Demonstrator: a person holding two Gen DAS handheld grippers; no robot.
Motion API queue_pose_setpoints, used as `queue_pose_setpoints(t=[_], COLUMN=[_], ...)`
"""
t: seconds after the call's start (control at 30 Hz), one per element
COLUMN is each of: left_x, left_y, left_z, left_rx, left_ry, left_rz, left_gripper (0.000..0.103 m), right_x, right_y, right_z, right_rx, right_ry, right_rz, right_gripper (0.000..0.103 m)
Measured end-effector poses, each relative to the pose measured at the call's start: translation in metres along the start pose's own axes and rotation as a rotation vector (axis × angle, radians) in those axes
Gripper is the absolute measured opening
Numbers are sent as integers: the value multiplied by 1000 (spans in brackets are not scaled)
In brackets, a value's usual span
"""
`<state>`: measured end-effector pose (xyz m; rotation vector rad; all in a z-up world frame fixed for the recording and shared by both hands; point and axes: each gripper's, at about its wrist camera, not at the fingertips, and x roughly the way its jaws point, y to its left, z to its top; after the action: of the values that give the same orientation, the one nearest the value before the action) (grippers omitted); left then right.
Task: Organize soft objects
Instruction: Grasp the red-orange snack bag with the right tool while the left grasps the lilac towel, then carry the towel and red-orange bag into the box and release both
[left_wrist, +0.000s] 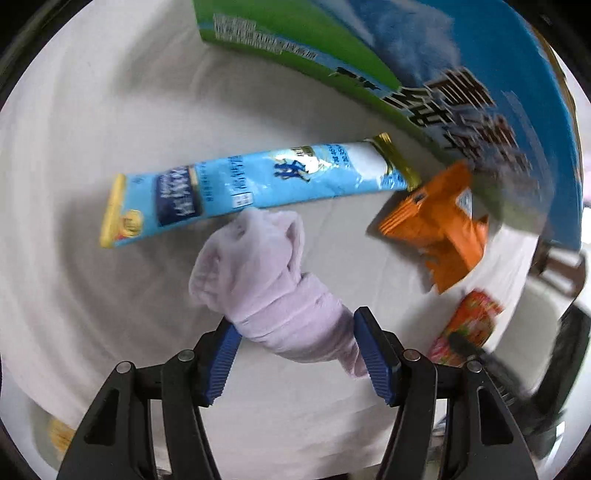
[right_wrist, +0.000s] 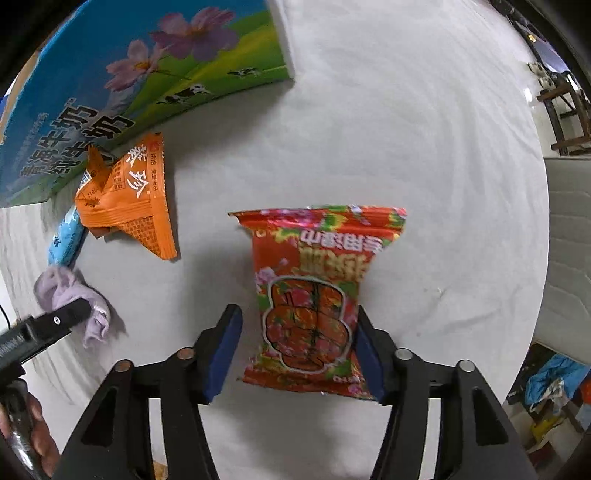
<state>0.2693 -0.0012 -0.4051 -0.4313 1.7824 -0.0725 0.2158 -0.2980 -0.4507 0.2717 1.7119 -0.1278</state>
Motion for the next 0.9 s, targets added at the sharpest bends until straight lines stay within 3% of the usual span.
queue_pose_setpoints(t=[0.13, 0.17, 0.23, 0.47, 0.77, 0.9], left_x=[6, 6, 4, 12, 66, 89], left_y=[8, 10, 9, -31, -70, -113], left_z=[9, 9, 5, -41, -36, -23], left_rx=[-74, -70, -9, 295, 263, 270], left_ry=[-34, -41, -52, -66, -74, -107], left_rz=[-19, -19, 26, 202, 247, 283], left_gripper=[60, 58, 51, 50, 50, 44], right_x=[6, 10, 10, 15, 25, 29], right_y=[2, 3, -7, -10, 26, 32], right_z=[3, 5, 9, -7, -16, -16], right_rx=[29, 36, 45, -39, -114, -110], right_ry=[14, 18, 28, 118, 68, 58], right_rz=[-6, -3, 9, 41, -75, -99], right_gripper=[61, 54, 50, 49, 51, 52])
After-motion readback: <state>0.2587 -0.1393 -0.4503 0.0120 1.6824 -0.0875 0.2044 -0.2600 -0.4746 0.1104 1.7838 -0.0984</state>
